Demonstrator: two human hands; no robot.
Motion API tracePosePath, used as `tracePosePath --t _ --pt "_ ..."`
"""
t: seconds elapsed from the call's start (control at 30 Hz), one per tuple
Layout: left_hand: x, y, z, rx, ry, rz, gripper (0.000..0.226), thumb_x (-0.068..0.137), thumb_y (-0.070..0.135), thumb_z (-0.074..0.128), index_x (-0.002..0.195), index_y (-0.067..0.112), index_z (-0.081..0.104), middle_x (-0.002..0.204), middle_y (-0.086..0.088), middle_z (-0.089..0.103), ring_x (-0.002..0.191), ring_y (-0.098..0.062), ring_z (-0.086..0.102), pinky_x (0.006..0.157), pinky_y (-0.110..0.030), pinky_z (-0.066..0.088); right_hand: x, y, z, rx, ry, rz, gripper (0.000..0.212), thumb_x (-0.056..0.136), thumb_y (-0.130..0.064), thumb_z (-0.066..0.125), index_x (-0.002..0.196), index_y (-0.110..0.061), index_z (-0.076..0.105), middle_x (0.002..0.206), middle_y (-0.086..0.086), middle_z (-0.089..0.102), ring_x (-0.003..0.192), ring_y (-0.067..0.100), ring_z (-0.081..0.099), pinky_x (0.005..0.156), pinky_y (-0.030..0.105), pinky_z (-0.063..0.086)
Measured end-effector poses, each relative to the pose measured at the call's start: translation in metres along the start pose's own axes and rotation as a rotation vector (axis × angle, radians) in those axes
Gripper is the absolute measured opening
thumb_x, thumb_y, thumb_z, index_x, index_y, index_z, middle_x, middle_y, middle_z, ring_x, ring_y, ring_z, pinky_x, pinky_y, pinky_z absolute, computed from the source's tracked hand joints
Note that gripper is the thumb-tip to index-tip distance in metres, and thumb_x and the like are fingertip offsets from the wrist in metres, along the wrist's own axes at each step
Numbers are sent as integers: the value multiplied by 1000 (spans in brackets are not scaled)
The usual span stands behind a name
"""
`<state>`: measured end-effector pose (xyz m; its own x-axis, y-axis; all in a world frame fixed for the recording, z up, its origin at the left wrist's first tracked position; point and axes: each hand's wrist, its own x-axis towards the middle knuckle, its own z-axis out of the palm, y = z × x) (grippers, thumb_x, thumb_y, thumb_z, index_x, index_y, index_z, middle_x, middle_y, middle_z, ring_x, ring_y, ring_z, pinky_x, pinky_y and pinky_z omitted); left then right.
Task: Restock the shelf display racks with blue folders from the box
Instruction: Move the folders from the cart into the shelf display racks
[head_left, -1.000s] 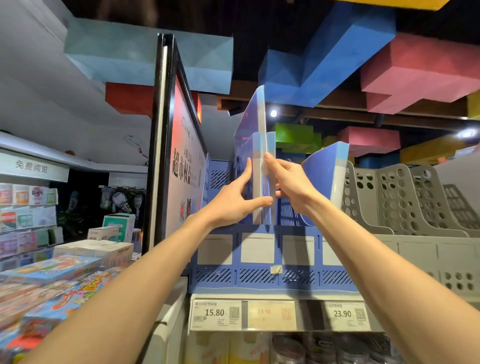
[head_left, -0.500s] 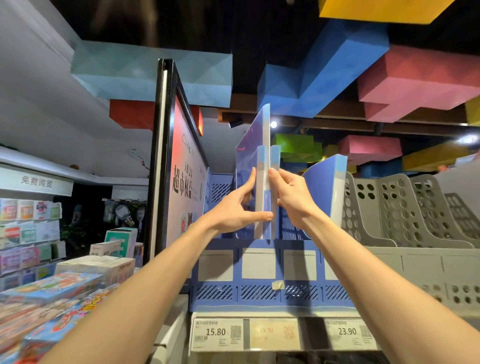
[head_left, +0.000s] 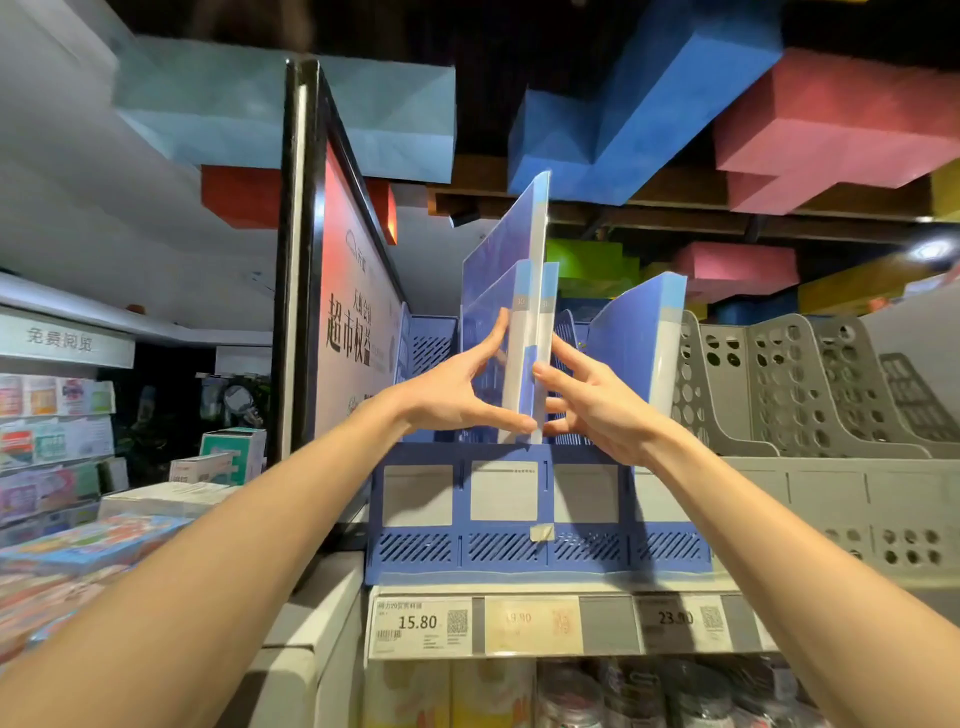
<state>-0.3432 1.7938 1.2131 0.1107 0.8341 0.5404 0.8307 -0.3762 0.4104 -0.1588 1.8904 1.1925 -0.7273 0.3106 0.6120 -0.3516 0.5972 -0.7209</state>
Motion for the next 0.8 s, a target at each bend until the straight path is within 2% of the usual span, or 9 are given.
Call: tracePosePath --t 0.13,0.2,0.27,0.37,0.5,0.63,0.7,0.77,0.8 --pt "1 4 3 -29 -30 5 134 72 43 90 155 48 -14 164 14 27 149 -5 29 121 -42 33 0 -1 6 -45 88 -87 52 106 -16 48 152 -33 34 132 3 66 101 28 72 65 39 60" --pt "1 6 3 -36 -39 21 133 73 36 91 155 47 -13 163 17 26 147 -2 32 118 -41 38 1 -2 7 -59 110 -119 54 105 -11 48 152 -32 36 131 5 66 107 30 70 74 52 61" --pt "0 4 3 -39 -40 40 133 75 29 90 156 47 -14 164 18 24 146 -2 33 117 -40 40 2 -3 8 -60 116 -145 56 104 -7 49 152 -32 36 131 3 66 112 29 68 79 58 59" --pt "-2 1 1 -17 -38 56 131 76 26 89 156 47 -13 165 15 22 147 -7 36 118 -42 37 4 -3 14 -48 119 -163 60 102 -3 50 152 -32 36 128 3 68 111 28 69 76 57 60" --pt "-6 0 -2 -47 -36 40 126 81 27 85 157 44 -13 165 12 25 146 -9 37 115 -35 41 5 3 17 -38 90 -133 61 102 -8 54 153 -34 34 129 0 68 111 25 69 81 51 60" --pt "-15 4 -4 -150 5 -26 111 87 34 78 155 51 -8 164 21 21 146 -2 31 103 -45 53 10 2 14 -48 81 -80 55 103 -17 53 152 -35 36 128 1 68 109 20 70 81 38 61" --pt "-18 4 -4 -168 67 -52 110 88 25 77 157 47 -5 163 20 20 144 0 30 105 -41 50 14 1 13 -38 80 -48 51 104 -23 50 152 -34 37 129 0 68 109 21 70 83 39 60" --pt "-20 5 -3 -198 132 -56 111 87 12 78 160 40 -1 162 16 26 141 0 35 108 -32 47 19 2 14 -43 100 -40 47 105 -26 48 151 -33 40 129 -1 67 110 21 70 86 41 59" --pt "-20 6 -3 -217 149 -60 110 86 8 77 160 37 1 161 13 29 141 -1 37 104 -25 49 20 2 14 -53 116 -44 46 105 -27 48 150 -33 42 129 -2 68 110 20 70 86 40 59"
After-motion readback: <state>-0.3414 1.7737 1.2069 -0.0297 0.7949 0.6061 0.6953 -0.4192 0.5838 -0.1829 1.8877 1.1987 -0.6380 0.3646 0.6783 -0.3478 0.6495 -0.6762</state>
